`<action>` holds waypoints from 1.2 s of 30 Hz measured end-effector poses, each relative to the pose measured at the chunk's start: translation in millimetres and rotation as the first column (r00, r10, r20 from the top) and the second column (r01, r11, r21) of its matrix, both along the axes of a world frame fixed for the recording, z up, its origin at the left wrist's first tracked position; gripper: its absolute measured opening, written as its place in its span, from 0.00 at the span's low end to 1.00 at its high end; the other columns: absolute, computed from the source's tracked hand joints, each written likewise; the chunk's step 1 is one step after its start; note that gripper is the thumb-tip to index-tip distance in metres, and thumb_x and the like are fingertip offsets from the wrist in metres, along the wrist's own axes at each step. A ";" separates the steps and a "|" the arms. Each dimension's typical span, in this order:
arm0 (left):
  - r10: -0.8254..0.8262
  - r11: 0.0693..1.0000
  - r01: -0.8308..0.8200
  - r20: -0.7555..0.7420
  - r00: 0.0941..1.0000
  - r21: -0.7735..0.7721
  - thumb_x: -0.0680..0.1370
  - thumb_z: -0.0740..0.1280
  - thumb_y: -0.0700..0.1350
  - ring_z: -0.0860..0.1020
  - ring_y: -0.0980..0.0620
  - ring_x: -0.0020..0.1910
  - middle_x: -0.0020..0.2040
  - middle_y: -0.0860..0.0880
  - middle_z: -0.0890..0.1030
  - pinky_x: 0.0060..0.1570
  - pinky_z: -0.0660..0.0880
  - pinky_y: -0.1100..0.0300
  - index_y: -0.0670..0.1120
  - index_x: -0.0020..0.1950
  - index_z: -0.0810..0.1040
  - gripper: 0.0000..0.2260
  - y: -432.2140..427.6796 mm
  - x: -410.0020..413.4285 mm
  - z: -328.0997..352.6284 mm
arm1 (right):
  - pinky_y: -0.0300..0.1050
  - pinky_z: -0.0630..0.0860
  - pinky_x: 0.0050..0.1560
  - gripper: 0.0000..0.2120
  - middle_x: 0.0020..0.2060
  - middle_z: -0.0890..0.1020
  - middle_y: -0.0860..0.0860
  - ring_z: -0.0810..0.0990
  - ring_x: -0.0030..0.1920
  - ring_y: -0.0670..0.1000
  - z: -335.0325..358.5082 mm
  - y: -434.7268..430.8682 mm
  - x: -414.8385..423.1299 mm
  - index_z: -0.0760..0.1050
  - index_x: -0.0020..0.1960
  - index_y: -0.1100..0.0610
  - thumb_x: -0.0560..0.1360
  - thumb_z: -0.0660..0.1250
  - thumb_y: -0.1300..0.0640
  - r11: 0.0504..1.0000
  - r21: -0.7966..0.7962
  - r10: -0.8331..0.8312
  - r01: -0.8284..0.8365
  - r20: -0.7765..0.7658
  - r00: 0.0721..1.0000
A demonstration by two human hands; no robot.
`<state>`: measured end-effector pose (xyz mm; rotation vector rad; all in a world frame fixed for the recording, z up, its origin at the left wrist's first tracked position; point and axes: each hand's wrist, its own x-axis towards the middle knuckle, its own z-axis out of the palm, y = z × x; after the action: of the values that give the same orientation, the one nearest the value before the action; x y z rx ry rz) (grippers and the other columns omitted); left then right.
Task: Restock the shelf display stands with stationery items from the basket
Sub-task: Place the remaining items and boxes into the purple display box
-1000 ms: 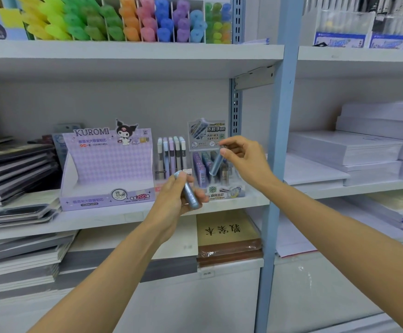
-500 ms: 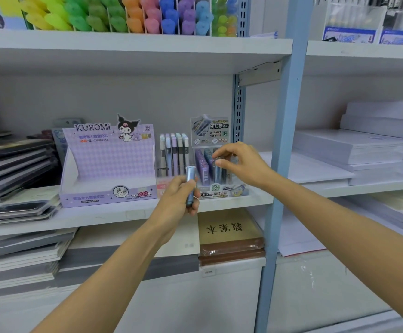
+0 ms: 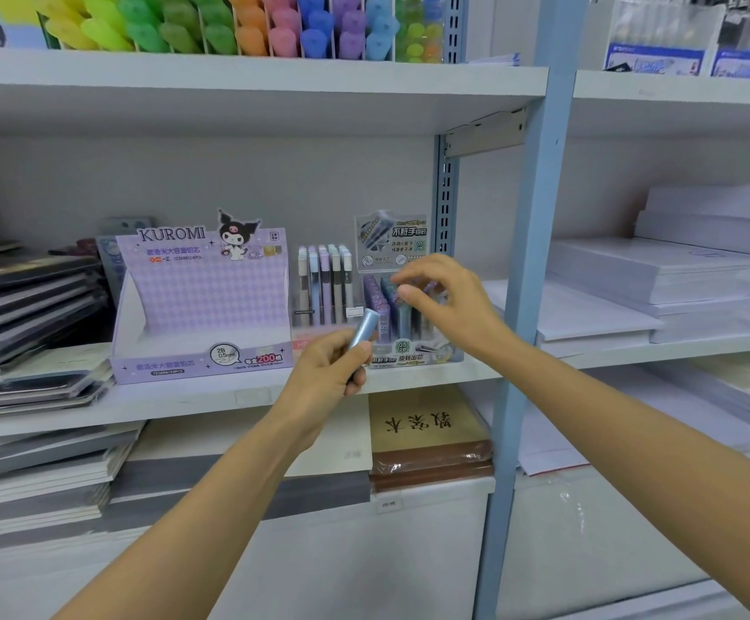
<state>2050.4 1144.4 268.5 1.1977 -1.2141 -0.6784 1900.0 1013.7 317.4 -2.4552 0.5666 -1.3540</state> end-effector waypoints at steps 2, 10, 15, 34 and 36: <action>-0.010 1.000 0.010 0.031 0.999 -0.006 0.81 0.64 0.42 0.71 0.58 0.32 0.37 0.48 0.73 0.33 0.70 0.67 0.44 0.58 0.79 0.08 0.0 -2.1 1.4 | 0.40 0.78 0.51 0.11 0.51 0.82 0.48 0.80 0.50 0.48 4.0 11.3 -2.9 0.79 0.59 0.51 0.77 0.68 0.54 0.973 0.135 0.189 -0.186 -0.012 0.982; -0.016 0.995 -0.004 -0.207 0.978 -0.098 0.75 0.70 0.36 0.74 0.54 0.34 0.36 0.49 0.80 0.36 0.74 0.66 0.42 0.58 0.80 0.12 3.1 -9.6 10.5 | 0.50 0.81 0.51 0.07 0.45 0.85 0.53 0.85 0.46 0.54 -9.5 20.5 -16.0 0.81 0.50 0.54 0.73 0.72 0.62 0.847 0.366 0.338 -0.385 0.187 0.922; 0.035 0.981 -0.086 -0.278 0.960 -0.175 0.75 0.71 0.40 0.80 0.54 0.41 0.43 0.47 0.84 0.41 0.77 0.65 0.44 0.56 0.81 0.10 4.2 -22.0 16.1 | 0.43 0.82 0.45 0.07 0.43 0.86 0.56 0.85 0.42 0.55 -20.8 31.2 -22.9 0.79 0.49 0.59 0.72 0.73 0.62 0.743 0.479 0.380 -0.468 0.273 0.884; 0.369 0.921 -0.254 0.872 0.322 -0.296 0.80 0.63 0.51 0.54 0.50 0.77 0.77 0.52 0.62 0.74 0.49 0.53 0.49 0.77 0.61 0.27 -15.6 -34.1 -18.2 | 0.43 0.81 0.49 0.06 0.49 0.79 0.54 0.79 0.51 0.54 3.8 7.1 -52.2 0.72 0.55 0.57 0.79 0.63 0.64 0.970 0.231 -0.023 -0.075 0.395 0.919; 0.295 0.924 -0.305 0.939 0.178 -0.232 0.80 0.61 0.54 0.44 0.50 0.79 0.80 0.53 0.49 0.75 0.41 0.50 0.50 0.80 0.47 0.34 -20.3 -30.6 -31.2 | 0.47 0.81 0.51 0.07 0.49 0.79 0.54 0.79 0.51 0.53 2.5 -3.3 -50.1 0.72 0.57 0.58 0.79 0.63 0.64 0.977 0.214 -0.083 0.011 0.329 0.941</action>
<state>2019.8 1124.1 237.3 1.9065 -1.8771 0.5804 1849.8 1010.4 320.0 -1.9965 0.6483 -1.5988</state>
